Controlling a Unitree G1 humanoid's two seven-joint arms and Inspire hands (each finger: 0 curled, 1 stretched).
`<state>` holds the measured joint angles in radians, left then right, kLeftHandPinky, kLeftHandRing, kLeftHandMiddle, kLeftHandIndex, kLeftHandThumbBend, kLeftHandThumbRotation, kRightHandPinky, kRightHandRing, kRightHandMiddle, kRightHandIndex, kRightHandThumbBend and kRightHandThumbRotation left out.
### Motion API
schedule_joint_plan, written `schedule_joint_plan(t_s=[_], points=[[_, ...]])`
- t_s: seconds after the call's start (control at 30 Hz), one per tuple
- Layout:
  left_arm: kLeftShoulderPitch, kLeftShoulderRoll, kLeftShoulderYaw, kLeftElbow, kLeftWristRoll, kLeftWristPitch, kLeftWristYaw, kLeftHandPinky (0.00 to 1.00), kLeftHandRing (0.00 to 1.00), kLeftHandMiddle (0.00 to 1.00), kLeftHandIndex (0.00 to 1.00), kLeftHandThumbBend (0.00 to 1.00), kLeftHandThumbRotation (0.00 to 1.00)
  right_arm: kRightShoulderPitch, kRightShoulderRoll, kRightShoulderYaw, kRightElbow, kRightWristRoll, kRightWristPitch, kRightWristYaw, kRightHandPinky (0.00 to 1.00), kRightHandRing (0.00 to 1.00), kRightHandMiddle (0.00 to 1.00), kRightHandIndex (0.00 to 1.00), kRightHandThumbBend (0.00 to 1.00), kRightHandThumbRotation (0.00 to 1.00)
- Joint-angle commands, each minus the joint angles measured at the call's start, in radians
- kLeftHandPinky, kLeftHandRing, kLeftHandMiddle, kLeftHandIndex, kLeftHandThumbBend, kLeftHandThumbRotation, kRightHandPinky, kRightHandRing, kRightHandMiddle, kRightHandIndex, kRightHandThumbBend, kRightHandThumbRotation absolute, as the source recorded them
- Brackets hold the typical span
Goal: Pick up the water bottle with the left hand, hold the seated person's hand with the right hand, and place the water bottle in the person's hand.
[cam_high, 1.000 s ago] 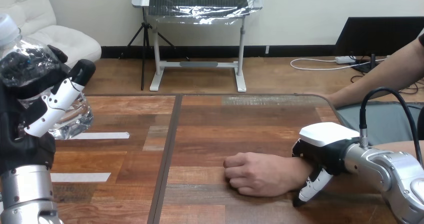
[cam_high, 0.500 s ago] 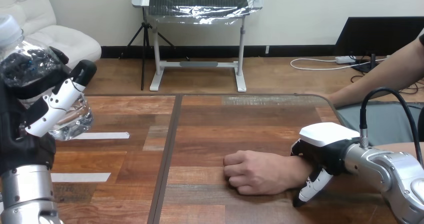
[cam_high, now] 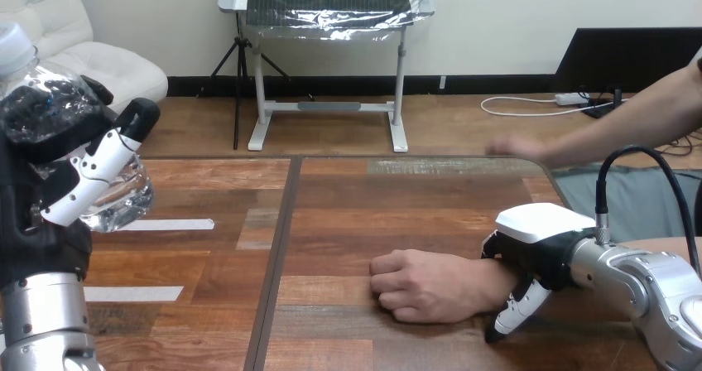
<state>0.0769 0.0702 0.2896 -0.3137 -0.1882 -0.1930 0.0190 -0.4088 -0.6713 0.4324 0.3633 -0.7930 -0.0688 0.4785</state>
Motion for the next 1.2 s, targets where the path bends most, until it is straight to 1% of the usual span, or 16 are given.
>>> schedule_joint_plan(t_s=[0.0,0.23,0.53,0.83,0.93,1.17], points=[[-0.042,0.012,-0.012,-0.052,0.005,-0.008,-0.004,0.16,0.22,0.28,0.34,0.32,0.0,0.056,0.027,0.041,0.028,0.014,-0.013,0.023,0.46,0.64,0.72,0.69,0.92,0.37],[-0.041,0.012,-0.013,-0.055,0.003,-0.005,-0.005,0.16,0.22,0.28,0.34,0.31,0.0,0.054,0.026,0.043,0.029,0.01,-0.013,0.024,0.46,0.64,0.72,0.69,0.93,0.38],[-0.039,0.011,-0.014,-0.065,0.004,0.005,-0.001,0.16,0.21,0.27,0.34,0.31,0.0,0.054,0.021,0.043,0.027,0.01,-0.026,0.021,0.45,0.63,0.7,0.69,0.93,0.38],[-0.039,0.005,-0.015,-0.072,0.001,0.012,0.003,0.16,0.21,0.27,0.34,0.3,0.0,0.056,0.021,0.039,0.022,0.011,-0.018,0.023,0.45,0.62,0.7,0.69,0.93,0.37],[-0.039,0.005,-0.015,-0.071,0.002,0.009,0.002,0.16,0.21,0.27,0.34,0.3,0.0,0.058,0.022,0.035,0.02,0.014,-0.015,0.021,0.45,0.62,0.69,0.69,0.93,0.37],[-0.042,0.009,-0.014,-0.06,0.008,-0.005,-0.004,0.16,0.21,0.27,0.34,0.29,0.0,0.053,0.017,0.041,0.03,0.008,-0.029,0.017,0.44,0.61,0.69,0.68,0.93,0.37]])
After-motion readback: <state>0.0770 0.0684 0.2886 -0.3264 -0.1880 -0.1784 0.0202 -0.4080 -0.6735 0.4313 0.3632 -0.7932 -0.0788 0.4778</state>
